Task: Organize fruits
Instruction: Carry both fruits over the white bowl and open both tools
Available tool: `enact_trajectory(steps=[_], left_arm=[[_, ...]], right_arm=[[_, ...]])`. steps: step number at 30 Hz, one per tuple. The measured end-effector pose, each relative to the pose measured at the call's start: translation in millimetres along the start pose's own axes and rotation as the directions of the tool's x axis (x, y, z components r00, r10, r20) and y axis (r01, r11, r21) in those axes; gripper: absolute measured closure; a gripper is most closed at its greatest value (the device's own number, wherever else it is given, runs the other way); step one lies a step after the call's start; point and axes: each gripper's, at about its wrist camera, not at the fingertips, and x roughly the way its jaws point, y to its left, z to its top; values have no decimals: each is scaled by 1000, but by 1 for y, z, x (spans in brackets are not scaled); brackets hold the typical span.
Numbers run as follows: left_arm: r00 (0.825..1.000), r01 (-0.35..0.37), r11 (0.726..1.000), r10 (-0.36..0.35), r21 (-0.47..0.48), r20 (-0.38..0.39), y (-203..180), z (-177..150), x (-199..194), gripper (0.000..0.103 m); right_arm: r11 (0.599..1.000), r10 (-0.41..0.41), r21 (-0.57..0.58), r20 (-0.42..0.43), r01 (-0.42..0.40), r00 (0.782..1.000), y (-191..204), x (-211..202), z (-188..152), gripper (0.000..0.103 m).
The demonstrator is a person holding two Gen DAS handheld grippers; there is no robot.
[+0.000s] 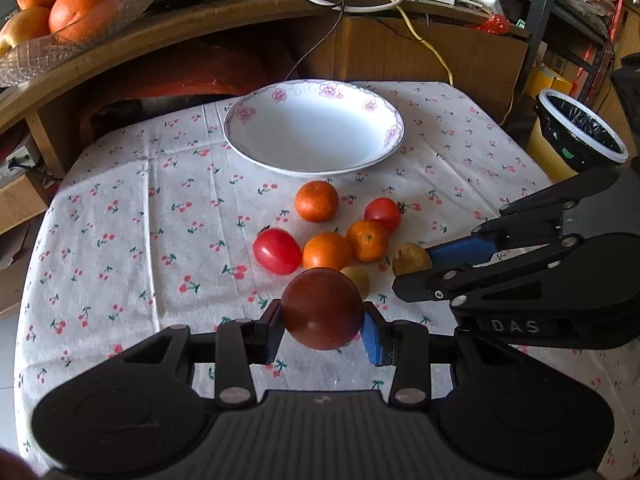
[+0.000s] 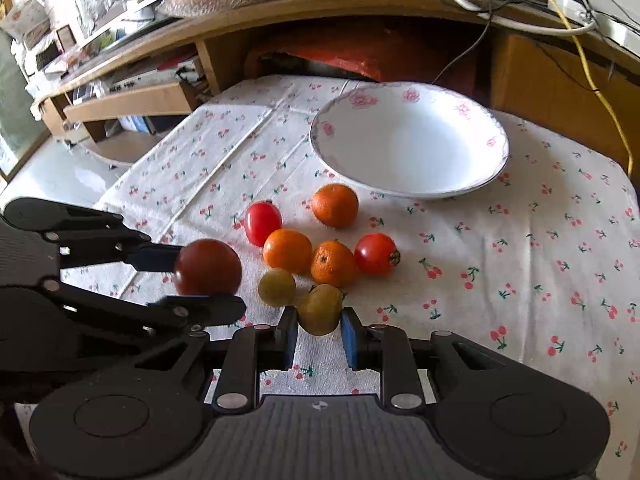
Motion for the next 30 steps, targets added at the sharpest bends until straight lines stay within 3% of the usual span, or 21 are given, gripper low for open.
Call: enact_trajectory(steps=[21,30], left_arm=[[995,-33,999,33,-2,96,7,75,31,55],[995,-40,999,40,-2,87,11,87,55,55]], right_arm=[[994,-92,70,112,84,989,-45,10,55,84],[993,-109,54,110,104,988,-59,27,66,83]])
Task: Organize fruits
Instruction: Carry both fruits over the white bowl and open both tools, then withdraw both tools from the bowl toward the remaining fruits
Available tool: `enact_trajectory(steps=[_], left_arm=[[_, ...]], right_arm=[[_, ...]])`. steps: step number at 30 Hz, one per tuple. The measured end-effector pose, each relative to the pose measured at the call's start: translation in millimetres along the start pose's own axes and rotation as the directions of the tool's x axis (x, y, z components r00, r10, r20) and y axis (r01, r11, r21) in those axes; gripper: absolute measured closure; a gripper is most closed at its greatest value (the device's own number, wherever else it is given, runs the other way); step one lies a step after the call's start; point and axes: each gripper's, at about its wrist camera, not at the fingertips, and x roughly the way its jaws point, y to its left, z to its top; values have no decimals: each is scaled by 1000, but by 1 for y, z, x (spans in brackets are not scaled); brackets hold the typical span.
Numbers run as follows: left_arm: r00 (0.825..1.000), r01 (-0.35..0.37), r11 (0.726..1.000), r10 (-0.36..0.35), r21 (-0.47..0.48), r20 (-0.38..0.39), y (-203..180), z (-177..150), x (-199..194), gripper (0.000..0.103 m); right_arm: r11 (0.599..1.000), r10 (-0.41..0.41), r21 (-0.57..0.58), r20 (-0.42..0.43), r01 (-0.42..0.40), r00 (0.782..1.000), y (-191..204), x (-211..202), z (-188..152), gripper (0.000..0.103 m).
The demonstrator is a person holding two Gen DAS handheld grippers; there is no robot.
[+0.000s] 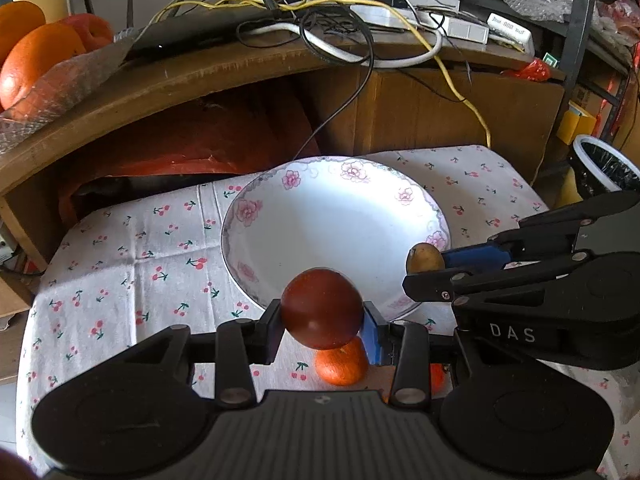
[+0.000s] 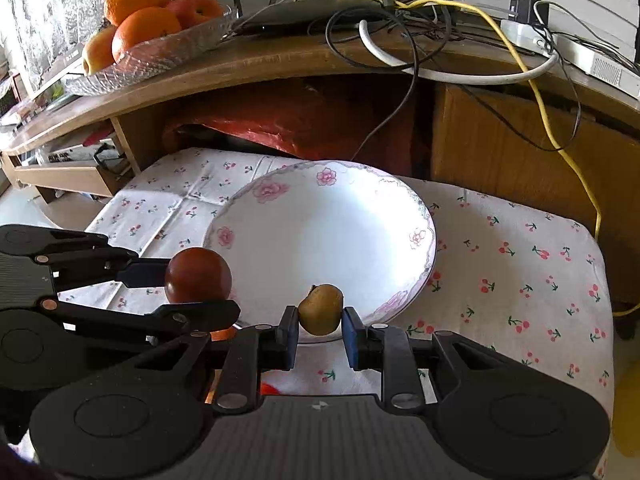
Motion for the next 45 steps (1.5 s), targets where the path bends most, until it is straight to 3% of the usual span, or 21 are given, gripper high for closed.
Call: enact_trajectory(steps=[16,31,45], left_arm=[[1000,-11,1000,11,8,1,1,3,12,54],[999,-9,1000,10,-16,31,4,7,2,52],[999,4,1000,-3,-6,40,3,2,-12,52]], right_arm=[[1000,-9,-17,6,9,1000,-6,8,5,80],[999,-34,-4,32,34,999,-10,0,5,68],[1000,-22,-12,49,23,999,-4,-17,1,68]])
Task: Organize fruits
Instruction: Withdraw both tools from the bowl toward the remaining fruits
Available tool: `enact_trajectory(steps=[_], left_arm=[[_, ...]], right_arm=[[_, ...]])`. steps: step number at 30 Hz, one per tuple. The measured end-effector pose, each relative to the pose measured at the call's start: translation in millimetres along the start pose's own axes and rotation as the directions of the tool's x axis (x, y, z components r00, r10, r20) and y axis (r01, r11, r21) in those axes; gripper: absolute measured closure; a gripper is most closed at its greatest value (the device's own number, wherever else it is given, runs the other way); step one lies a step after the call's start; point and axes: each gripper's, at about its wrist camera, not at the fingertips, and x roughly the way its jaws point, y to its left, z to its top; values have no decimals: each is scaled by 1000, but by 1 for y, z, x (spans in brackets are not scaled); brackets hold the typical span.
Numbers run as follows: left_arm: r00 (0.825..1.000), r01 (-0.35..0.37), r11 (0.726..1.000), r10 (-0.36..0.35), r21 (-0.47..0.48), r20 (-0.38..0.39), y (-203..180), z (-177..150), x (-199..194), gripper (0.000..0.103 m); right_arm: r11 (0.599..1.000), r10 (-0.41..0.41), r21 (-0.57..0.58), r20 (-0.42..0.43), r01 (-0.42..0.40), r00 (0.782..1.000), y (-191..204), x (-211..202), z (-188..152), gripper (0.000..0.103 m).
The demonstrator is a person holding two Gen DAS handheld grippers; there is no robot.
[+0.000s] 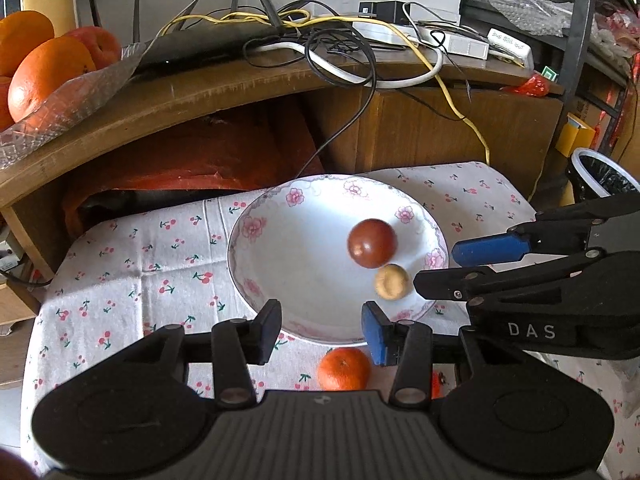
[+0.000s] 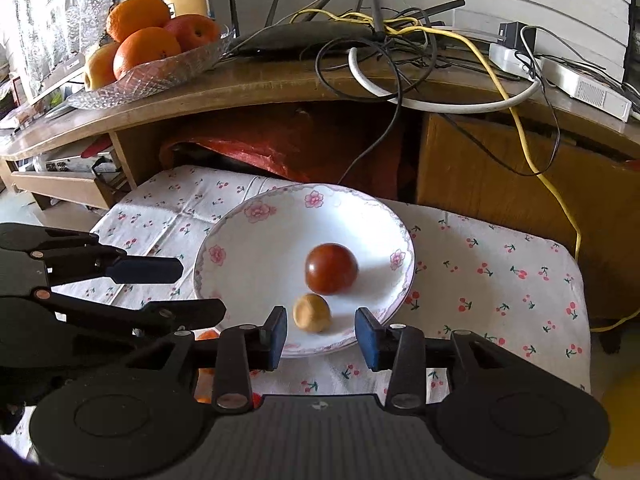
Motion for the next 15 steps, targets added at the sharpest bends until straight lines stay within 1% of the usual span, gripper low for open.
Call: enact_trajectory(steps=[6,15], left_arm=[[1000,12,1000,-12,4,-2,2,-7,-11,52],[999,41,999,-40,18,-23,6,-23,-25,52]], right_arm=[[1000,25,-1,-10,-25,1000,4,-5,-5,68],[999,41,-20,-35,-42,999,8,-12,-16,67]])
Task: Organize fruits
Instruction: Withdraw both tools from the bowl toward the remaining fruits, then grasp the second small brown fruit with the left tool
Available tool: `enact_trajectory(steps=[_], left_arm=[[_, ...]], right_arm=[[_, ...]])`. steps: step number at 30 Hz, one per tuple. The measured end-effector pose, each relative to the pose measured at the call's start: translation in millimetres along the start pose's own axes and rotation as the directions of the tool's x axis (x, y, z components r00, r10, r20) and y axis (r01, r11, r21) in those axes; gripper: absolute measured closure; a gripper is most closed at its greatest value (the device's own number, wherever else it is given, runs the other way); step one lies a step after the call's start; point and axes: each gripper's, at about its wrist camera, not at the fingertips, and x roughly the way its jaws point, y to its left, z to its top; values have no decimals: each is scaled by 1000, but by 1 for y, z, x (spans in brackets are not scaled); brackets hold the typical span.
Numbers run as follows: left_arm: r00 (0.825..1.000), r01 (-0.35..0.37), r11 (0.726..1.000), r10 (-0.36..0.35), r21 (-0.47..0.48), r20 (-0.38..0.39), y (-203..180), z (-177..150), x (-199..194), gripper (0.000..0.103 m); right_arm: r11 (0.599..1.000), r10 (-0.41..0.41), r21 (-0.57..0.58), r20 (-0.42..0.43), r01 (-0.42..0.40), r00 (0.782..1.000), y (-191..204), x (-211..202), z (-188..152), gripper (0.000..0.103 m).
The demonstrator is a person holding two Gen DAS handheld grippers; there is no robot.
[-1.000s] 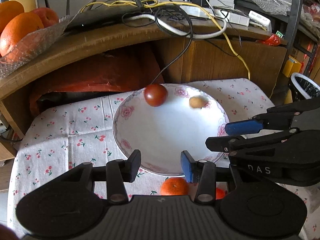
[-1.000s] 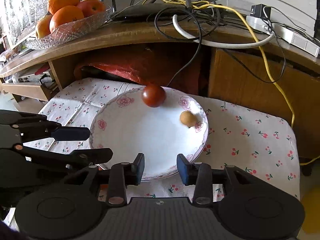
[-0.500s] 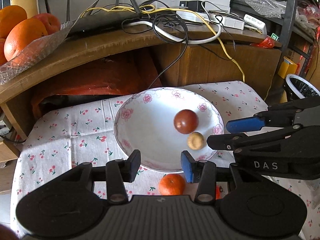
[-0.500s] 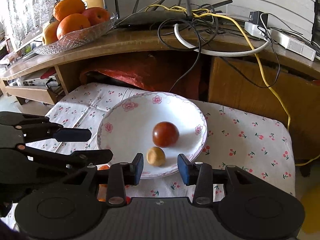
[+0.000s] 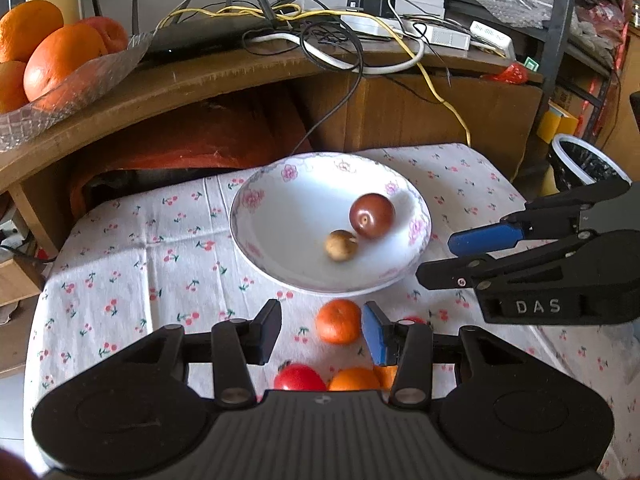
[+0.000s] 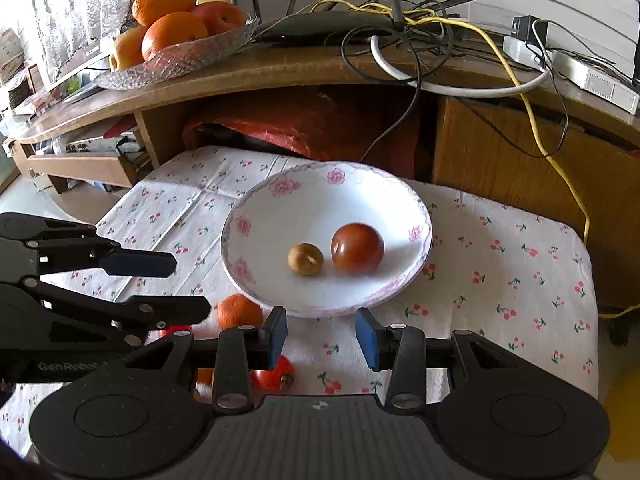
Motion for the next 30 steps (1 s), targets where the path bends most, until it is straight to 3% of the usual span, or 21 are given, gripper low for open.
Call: enact_trajectory(steps=[13,23,30], left_arm=[[998,46,998,-44,51,-42,5,-28,-19,51],[987,126,989,-117,79,-109,-12,-48,-15,51],[985,126,989,-117,71,-127,-25,-50,-3,54]], right_arm=[[995,89,-31,-80,-92,993,20,-11,-31,67],[998,61,-28,-106,-65,993,20,-2,-31,67],[997,64,-33,-108,-67,992,19,-2,-34,67]])
